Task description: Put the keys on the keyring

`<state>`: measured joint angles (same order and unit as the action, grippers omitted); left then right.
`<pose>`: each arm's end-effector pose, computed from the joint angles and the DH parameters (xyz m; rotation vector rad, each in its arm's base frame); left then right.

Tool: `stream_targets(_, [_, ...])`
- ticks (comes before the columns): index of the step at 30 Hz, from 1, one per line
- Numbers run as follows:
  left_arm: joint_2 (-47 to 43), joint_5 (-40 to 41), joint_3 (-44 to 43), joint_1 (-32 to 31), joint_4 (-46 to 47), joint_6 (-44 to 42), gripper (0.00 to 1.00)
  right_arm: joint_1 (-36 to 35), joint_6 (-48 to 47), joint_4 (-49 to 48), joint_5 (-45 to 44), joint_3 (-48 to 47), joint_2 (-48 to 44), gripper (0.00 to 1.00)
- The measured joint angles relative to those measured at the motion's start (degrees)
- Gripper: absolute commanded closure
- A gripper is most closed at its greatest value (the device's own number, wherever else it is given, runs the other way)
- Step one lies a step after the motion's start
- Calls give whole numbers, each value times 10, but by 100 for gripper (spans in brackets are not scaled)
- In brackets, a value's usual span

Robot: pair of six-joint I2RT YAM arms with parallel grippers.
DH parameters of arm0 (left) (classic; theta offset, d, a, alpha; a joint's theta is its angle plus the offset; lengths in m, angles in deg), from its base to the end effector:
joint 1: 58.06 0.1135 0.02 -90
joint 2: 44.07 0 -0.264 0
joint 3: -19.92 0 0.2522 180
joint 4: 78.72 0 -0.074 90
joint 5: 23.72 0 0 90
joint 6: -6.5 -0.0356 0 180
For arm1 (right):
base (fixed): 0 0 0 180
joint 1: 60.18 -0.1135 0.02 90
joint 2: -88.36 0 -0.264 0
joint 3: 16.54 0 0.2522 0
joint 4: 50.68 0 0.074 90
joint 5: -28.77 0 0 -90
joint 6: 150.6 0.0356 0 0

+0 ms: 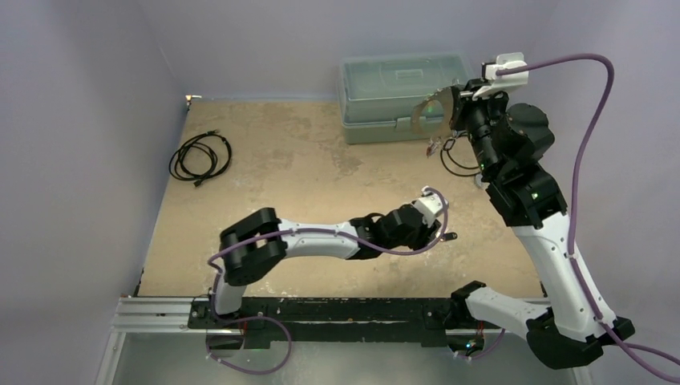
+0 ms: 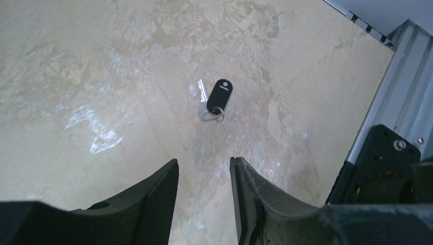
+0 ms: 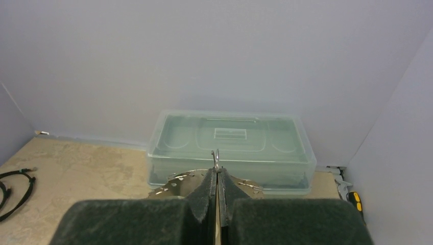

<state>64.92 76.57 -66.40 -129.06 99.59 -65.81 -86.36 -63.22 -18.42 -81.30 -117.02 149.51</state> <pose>0.1486 -0.4120 0.2210 0.8252 1.9132 -0.8038 0.1798 0.0748 0.5178 -0.0781 1.4534 0.0825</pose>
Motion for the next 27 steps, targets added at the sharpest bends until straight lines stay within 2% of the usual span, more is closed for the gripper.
stream_targets(7, [113,24,-135,-21,-64,14,57,0,-2,14,0,-8,-15,100])
stream_targets(15, [210,56,-258,-34,-130,19,62,0,-4,28,0,-8,-27,100])
stream_targets(21, [260,83,-295,-37,-165,17,68,0,-4,32,1,-7,-32,100])
stream_targets(27, [273,95,-304,-37,-167,5,68,0,-4,35,5,-3,-32,100])
